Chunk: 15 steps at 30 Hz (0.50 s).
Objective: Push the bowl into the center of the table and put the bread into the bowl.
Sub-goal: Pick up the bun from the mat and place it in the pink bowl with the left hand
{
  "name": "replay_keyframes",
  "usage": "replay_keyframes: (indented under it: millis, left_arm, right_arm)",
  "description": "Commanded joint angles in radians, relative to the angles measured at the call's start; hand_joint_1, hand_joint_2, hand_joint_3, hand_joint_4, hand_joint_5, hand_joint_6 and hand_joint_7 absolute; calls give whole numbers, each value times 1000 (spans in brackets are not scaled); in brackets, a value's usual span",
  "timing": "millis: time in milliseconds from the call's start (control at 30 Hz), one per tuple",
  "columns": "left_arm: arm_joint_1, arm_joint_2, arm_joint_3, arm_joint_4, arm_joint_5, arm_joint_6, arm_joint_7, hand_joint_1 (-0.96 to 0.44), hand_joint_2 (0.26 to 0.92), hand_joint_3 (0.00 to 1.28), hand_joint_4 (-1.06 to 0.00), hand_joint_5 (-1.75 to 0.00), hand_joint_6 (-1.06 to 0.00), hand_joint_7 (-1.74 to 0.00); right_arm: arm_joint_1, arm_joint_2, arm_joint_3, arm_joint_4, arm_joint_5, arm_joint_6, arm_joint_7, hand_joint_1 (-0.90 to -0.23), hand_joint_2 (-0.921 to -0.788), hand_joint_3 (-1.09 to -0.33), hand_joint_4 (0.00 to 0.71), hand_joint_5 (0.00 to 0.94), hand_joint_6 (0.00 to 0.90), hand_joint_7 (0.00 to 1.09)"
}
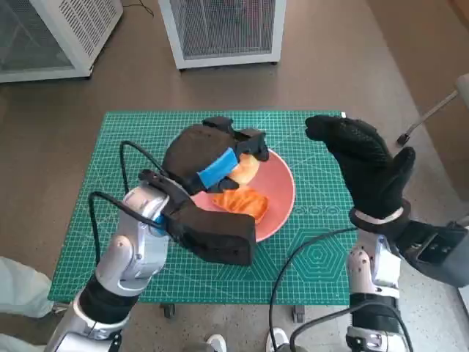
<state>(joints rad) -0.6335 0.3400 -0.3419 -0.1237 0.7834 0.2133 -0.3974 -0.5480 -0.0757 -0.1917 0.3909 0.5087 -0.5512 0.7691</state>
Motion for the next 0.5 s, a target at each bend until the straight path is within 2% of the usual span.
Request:
replay_keyframes:
  millis: [33,267,333,400,433,467,500]
  left_arm:
    - [-26,-8,-8,45,-11,-15,8,2,920,33,-738,-1121,-656,-1128]
    - [-22,-11,-7,92,-19,-24,16,2,920,52,-716,-1135,-636,-1158]
    - [-20,-12,-8,95,-16,-17,12,2,920,70,-705,-1169,-606,-1163]
    - [-16,-14,-8,89,-15,-4,3,2,921,116,-675,-1220,-533,-1212]
    - [-14,-15,-7,86,-15,2,-1,8,889,104,-603,-973,-493,-986]
    - [-10,-17,-5,78,-16,11,-7,12,877,79,-601,-731,-512,-754]
    - [-7,-18,-5,73,-18,18,-11,-2,869,65,-577,-606,-505,-640]
  right_arm:
    - [25,-7,-1,2,-1,11,0,-541,-921,-609,228,0,322,3]
    - [30,-6,1,-12,-4,13,-6,-539,-921,-608,227,0,322,3]
    - [31,-7,0,-13,-4,13,-6,-538,-921,-608,227,0,322,2]
    - [30,-7,0,-12,-4,11,-5,-538,-921,-608,227,0,321,2]
    - [30,-7,0,-11,-5,10,-5,-537,-921,-608,226,0,321,2]
    - [29,-7,0,-9,-5,9,-4,-537,-921,-608,226,0,321,2]
    - [28,-7,0,-8,-6,8,-4,-536,-921,-608,226,0,321,2]
